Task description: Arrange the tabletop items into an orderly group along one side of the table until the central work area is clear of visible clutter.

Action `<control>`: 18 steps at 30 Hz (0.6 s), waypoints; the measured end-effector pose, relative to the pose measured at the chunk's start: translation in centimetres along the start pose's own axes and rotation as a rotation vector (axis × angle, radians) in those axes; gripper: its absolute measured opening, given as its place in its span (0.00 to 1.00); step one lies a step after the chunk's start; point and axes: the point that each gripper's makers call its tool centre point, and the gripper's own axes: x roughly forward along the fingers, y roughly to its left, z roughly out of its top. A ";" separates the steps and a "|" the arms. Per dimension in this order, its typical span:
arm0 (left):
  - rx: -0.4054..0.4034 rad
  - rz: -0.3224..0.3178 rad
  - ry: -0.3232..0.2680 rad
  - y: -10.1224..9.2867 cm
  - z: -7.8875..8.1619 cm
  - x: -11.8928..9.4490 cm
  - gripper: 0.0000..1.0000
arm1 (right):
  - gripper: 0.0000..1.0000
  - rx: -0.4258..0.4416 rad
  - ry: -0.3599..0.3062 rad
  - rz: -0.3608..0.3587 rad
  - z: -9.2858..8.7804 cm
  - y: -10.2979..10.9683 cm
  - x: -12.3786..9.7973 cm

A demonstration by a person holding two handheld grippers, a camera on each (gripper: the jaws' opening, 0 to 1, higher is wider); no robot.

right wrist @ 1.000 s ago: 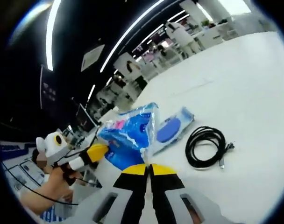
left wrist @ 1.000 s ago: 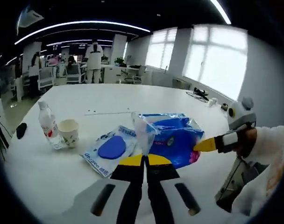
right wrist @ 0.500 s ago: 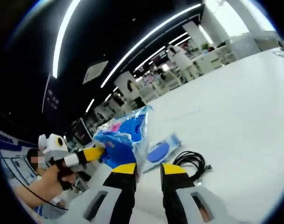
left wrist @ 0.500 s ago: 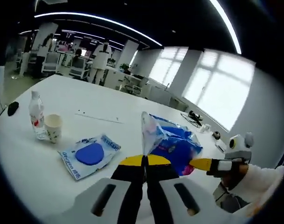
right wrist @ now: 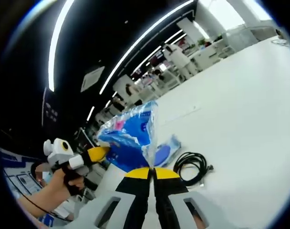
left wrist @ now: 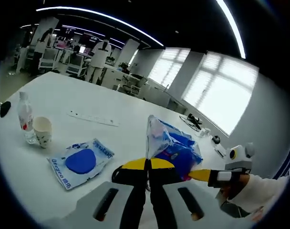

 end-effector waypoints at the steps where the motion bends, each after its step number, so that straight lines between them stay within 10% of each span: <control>1: 0.019 -0.006 0.010 -0.3 -0.1 0.1 0.00 | 0.00 -0.001 0.002 -0.002 0.3 -0.2 0.0; 18: 0.130 0.006 0.180 1.1 -1.5 7.4 0.00 | 0.00 -0.015 0.059 -0.092 5.1 -6.1 3.3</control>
